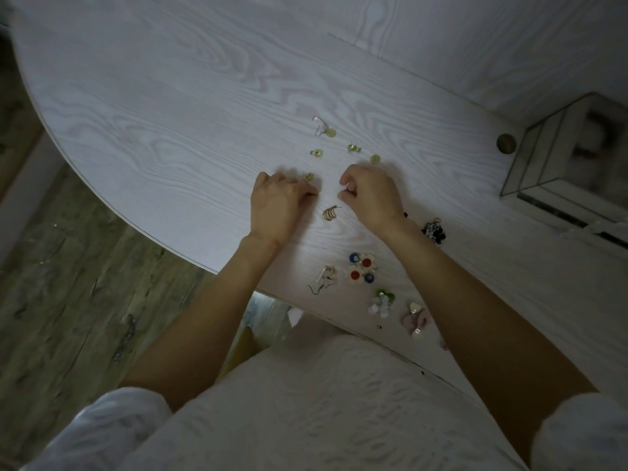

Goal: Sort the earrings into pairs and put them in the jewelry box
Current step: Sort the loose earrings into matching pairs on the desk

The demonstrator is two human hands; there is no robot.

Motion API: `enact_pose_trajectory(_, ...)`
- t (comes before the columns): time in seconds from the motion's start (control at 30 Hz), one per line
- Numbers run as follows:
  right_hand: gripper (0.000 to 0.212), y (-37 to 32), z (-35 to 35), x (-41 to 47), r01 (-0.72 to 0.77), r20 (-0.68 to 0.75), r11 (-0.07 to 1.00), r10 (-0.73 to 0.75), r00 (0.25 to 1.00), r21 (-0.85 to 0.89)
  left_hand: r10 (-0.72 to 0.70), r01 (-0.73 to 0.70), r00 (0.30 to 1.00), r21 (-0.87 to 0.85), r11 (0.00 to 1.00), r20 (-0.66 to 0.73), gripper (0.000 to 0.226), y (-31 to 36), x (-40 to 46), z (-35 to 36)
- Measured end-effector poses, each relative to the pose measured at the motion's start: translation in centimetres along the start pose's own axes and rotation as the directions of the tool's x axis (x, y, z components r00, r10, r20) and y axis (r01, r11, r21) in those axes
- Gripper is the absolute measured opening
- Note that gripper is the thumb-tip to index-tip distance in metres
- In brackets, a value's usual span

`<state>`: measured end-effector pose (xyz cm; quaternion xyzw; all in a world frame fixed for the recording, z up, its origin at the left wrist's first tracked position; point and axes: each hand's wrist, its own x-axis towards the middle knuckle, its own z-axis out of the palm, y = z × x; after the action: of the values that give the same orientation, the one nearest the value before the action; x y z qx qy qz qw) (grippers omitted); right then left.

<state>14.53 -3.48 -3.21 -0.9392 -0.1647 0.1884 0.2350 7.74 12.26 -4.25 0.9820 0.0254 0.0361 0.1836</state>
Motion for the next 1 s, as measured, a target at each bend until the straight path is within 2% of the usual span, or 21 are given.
enact_pose_trajectory(0.3, 0.022, -0.1, 0.3, -0.4, 0.026, -0.026, 1.0, -0.026, 0.999, 0.012, 0.025, -0.025, 1.0, 0.019, 1.0, -0.017, 0.013, 1.2, 2.0, 0.2)
enact_pose_trajectory(0.47, 0.024, 0.4, -0.1, -0.5, -0.001, -0.037, 1.0, 0.002, 0.999, 0.013, 0.002, -0.002, 1.0, -0.065, 0.998, 0.012, 0.006, 1.3, 2.2, 0.8)
enact_pose_trajectory(0.7, 0.025, 1.0, -0.3, -1.1, 0.015, -0.049, 0.998, -0.011, 0.999, 0.068, -0.09, 0.085, 0.994, -0.068, 0.994, -0.068, 0.03, -1.0, 0.3, -0.9)
enact_pose_trajectory(0.8, 0.024, 0.7, 0.0, -1.0, 0.031, -0.053, 0.997, -0.027, 0.998, 0.07, -0.131, 0.124, 0.991, -0.135, 0.983, -0.04, 0.032, -2.5, -0.4, -1.0)
enact_pose_trajectory(1.0, 0.014, 0.5, 0.8, -0.8, 0.094, -0.052, 0.995, -0.096, 0.994, -0.038, -0.209, 0.211, 0.977, -0.269, 0.94, 0.039, 0.034, -3.7, -1.5, -0.7)
